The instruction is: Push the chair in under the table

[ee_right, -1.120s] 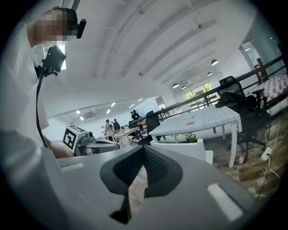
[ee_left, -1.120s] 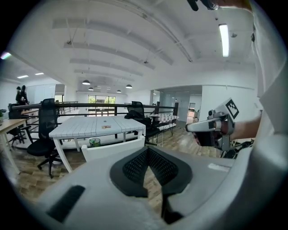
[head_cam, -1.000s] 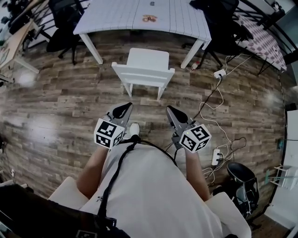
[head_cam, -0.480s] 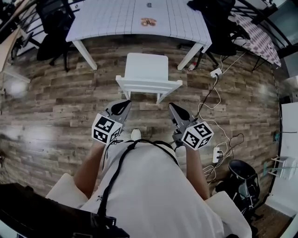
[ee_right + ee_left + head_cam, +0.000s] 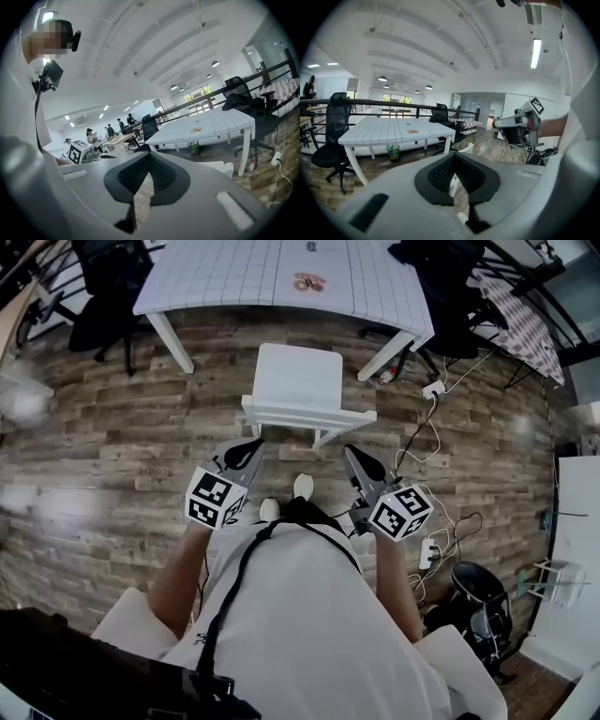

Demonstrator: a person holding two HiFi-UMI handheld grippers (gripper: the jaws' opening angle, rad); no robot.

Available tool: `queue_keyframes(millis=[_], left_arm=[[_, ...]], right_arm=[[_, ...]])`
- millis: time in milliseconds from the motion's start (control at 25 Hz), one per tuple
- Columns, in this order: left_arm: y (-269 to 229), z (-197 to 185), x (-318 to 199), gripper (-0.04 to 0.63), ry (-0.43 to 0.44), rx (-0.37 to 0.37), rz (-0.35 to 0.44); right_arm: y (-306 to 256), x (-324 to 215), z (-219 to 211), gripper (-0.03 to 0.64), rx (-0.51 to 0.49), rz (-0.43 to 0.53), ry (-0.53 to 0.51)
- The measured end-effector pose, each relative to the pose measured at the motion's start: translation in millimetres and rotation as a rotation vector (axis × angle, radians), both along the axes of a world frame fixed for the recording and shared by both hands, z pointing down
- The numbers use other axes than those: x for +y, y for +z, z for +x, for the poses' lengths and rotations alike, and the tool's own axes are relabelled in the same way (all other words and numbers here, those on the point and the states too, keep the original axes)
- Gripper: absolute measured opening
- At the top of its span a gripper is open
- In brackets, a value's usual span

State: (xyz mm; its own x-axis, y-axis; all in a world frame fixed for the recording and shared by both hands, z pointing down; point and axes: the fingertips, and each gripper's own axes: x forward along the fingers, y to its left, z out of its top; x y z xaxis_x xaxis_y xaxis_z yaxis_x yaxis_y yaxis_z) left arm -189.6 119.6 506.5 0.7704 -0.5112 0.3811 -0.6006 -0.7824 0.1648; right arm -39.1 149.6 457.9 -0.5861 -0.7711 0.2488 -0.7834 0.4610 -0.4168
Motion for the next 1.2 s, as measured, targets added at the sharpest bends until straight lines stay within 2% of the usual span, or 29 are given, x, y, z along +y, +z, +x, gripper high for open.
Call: queue_keyframes(millis=[240,520,800,1000,1200], left_arm=[[13,4,-16,0.008,0.004,-0.086,0.013],[29,17,-48,0.008,0.026,-0.202,0.040],[44,35,-86,0.026,0.043,-0.279,0.037],[68,50,-100,0.086,0.119,-0.409,0.052],[88,67,-109,0.145,0.213,-0.529,0.065]], right_arm=[[9,-24,12,0.006,0.044,0.006,-0.003],[37,-58,29,0.006,0.242,-0.004,-0.057],[53,-95,61,0.006,0.276,-0.031,-0.082],[81,-111,76,0.006,0.507,-0.043,-0.193],[105,-119,74,0.062,0.627,-0.055,-0.335]])
